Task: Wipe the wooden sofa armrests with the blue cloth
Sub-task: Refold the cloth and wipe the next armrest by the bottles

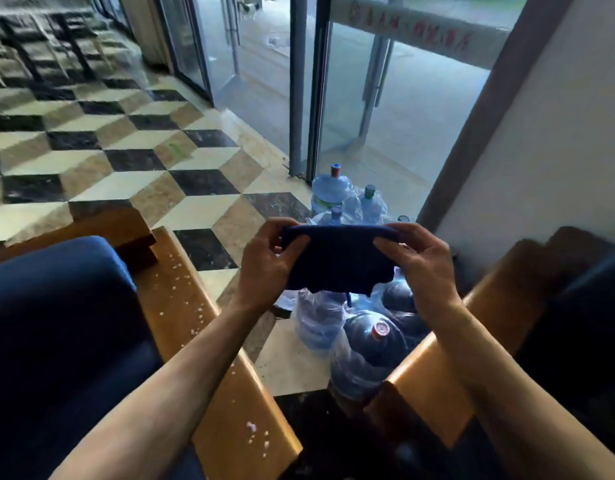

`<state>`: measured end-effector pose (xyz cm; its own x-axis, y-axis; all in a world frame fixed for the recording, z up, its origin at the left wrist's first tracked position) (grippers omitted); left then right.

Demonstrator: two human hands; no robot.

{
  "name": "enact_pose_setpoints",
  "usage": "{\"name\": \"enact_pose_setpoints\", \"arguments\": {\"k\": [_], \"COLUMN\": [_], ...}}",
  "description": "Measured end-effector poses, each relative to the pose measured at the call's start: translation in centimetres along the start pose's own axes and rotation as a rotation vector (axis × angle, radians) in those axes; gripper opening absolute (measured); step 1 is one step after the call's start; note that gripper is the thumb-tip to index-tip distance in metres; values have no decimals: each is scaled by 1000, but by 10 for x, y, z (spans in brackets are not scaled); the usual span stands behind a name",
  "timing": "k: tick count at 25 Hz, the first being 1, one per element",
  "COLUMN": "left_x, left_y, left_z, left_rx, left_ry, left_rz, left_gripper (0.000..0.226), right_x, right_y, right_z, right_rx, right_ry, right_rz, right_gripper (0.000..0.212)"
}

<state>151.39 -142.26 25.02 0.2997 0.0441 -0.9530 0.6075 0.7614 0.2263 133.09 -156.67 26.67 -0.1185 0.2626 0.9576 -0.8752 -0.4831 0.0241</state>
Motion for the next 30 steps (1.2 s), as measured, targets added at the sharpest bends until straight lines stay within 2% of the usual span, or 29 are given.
{"name": "enact_pose_setpoints", "arguments": {"k": [7,10,14,18,24,30], "left_x": [-12,-11,-14,-13,0,34], "left_y": [83,94,101,128,157,158], "left_z": [-40,-66,-107,-146,-180,-207], "left_rx": [-253,-382,-519,-634,-742,-712], "left_ry": [66,92,176,160,186,257], "left_rz": [70,54,-37,-16,1,99], "left_gripper": [13,20,17,19,14,11], "right_x": [11,3,-2,5,3,-18], "right_y": [-72,-87,-115,-139,-173,-172], "right_z": [7,3,-17,-45,-80,-115], "right_rx": [286,398,503,586,641,617], "right_ry": [38,28,-4,-2,-27,-89], "right_rz": [125,162,205,191,197,169], "right_gripper": [22,22,19,20,19,20]}}
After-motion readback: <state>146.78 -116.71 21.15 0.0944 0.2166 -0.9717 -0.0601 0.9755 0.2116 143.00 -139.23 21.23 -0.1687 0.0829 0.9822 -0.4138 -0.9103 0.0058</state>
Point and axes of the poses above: each hand's wrist, its own z-axis towards the middle knuckle, its own y-axis out of the back of the hand, x = y × z, the point moved 4 cm from there along z, towards the middle knuckle, and after that the axes turned 9 degrees about y, right-handed, at the moved point
